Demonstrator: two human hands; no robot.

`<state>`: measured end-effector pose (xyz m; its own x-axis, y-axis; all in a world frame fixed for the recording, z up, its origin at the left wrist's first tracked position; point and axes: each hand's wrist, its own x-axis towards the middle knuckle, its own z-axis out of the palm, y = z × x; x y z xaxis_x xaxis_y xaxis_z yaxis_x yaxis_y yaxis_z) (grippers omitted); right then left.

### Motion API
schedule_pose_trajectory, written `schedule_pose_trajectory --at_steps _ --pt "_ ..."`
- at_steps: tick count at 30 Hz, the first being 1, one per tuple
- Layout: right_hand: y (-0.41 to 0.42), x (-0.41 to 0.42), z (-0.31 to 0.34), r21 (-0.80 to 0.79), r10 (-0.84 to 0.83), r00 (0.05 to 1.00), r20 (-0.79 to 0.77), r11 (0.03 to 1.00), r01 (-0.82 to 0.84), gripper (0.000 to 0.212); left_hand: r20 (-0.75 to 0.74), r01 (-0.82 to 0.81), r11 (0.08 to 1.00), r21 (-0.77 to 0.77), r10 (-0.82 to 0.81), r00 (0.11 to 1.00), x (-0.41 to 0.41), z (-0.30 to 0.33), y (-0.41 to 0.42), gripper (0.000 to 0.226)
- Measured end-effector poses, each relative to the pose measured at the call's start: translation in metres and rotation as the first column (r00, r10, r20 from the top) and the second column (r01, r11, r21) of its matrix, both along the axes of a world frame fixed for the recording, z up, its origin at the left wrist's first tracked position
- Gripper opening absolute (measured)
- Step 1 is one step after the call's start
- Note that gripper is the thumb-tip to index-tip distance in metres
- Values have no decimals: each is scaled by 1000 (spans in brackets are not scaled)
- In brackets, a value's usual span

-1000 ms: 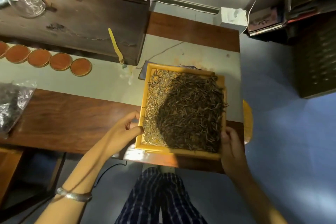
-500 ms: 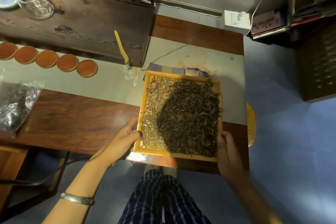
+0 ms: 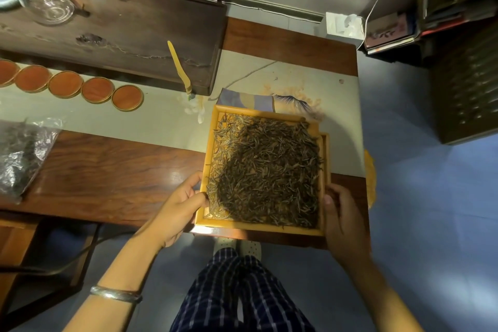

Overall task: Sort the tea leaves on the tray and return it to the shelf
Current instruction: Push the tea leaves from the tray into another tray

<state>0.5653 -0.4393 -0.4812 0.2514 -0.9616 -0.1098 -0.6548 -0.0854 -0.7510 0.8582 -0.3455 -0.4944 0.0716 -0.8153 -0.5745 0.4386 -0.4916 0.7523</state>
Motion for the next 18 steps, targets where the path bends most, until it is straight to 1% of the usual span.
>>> schedule_pose_trajectory --at_steps 2,4,8,10,14,18 --pt "-7 7 8 -139 42 994 -103 989 -56 38 19 12 1000 -18 -11 1000 3 3 1 53" --pt "-13 19 16 -205 137 973 -184 963 -174 44 73 42 998 -39 -39 997 8 3 3 51" --pt "-20 48 21 -189 363 877 -314 881 -433 52 193 112 992 -58 -99 976 16 1 7 51" --pt "-21 59 19 -171 446 817 -366 831 -530 56 206 134 990 -53 -121 971 19 0 10 48" --pt "-15 66 8 -147 505 737 -449 772 -618 55 162 152 988 -30 -146 976 25 -6 19 44" --pt "-9 65 -2 -144 486 720 -497 771 -620 52 158 182 983 2 -180 971 33 -16 29 46"
